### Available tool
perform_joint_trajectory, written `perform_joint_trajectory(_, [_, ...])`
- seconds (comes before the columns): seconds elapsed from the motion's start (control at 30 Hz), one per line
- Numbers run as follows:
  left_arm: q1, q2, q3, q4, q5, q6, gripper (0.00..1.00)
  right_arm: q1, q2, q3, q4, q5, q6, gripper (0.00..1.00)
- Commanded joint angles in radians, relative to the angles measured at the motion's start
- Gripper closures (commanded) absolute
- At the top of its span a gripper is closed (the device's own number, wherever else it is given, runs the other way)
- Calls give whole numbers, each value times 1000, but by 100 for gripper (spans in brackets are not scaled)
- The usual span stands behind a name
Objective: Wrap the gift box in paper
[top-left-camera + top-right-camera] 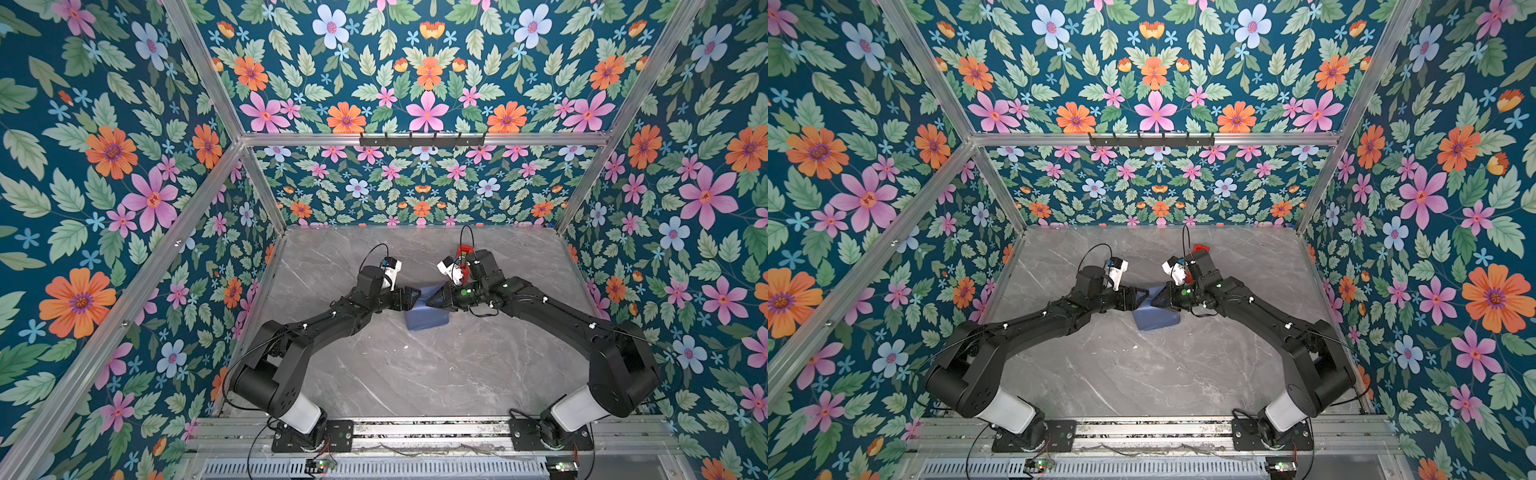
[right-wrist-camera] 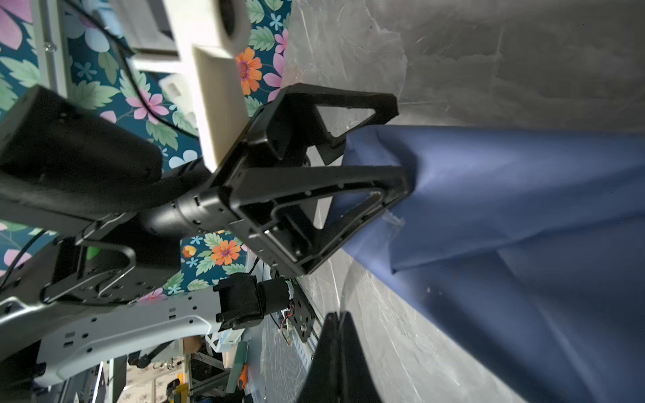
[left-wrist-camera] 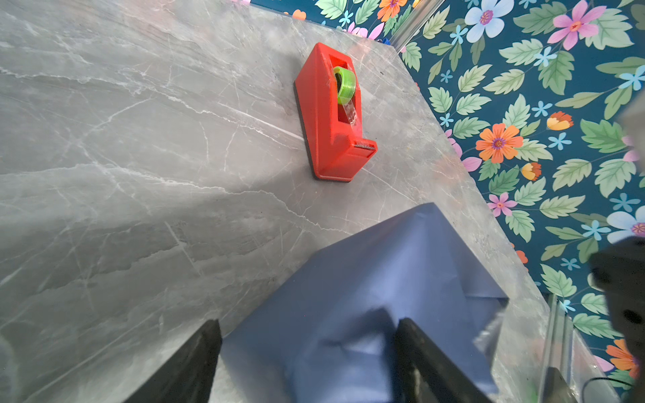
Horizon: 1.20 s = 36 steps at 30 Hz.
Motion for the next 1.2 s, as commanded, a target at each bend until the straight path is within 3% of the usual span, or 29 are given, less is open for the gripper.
perform_joint_trajectory(0.0, [-2,6,-7,-112,-2,22,20,0,10,3,15,30,20,100])
perform_joint_trajectory(0.5, [-2,9,-3,-111,0,23,20,-2,44,9,-16,81,73,100])
perform_joint_trajectory(1.17, [-2,7,-1,-103,5,20,20,-2,32,-61,113,54,219,100])
